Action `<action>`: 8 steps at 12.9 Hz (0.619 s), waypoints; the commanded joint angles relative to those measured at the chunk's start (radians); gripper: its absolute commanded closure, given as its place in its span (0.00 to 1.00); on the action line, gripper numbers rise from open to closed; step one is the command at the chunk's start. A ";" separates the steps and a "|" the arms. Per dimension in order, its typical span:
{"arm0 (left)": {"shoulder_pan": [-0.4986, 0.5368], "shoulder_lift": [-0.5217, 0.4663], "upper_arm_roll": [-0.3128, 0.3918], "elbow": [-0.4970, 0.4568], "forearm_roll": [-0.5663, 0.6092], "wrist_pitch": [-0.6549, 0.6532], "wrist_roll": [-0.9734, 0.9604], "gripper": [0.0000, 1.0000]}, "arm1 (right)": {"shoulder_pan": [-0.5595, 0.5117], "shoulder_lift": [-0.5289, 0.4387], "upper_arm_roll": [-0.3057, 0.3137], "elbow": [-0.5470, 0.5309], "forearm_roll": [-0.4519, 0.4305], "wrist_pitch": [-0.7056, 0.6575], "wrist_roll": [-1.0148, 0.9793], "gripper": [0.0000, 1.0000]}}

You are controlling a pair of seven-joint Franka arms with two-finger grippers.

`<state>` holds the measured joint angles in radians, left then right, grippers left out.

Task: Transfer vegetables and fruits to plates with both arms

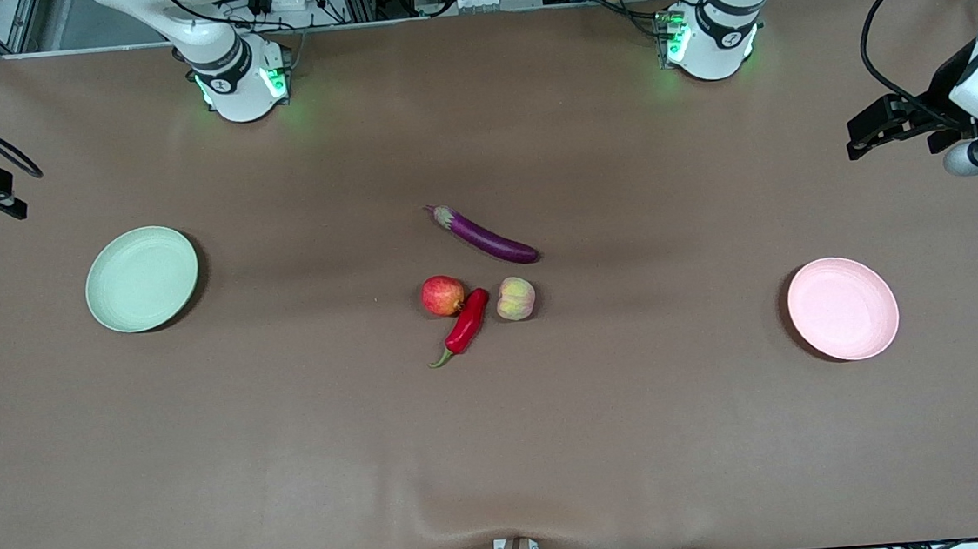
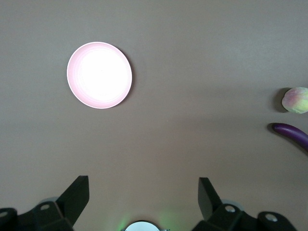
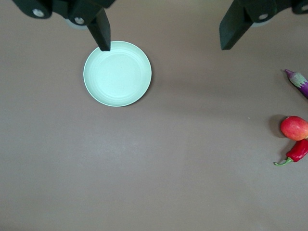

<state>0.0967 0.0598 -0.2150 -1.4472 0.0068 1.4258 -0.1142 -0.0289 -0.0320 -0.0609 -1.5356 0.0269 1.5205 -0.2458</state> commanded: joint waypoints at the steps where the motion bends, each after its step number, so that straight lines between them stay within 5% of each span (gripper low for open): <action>1: 0.006 0.000 -0.004 0.005 0.015 -0.002 0.016 0.00 | -0.005 0.012 0.004 0.023 0.011 -0.011 0.011 0.00; 8: -0.015 -0.003 -0.027 0.019 0.015 -0.018 -0.007 0.00 | -0.006 0.011 0.004 0.022 0.013 -0.016 0.010 0.00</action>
<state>0.0941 0.0611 -0.2231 -1.4442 0.0069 1.4255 -0.1142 -0.0290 -0.0316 -0.0609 -1.5356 0.0269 1.5189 -0.2457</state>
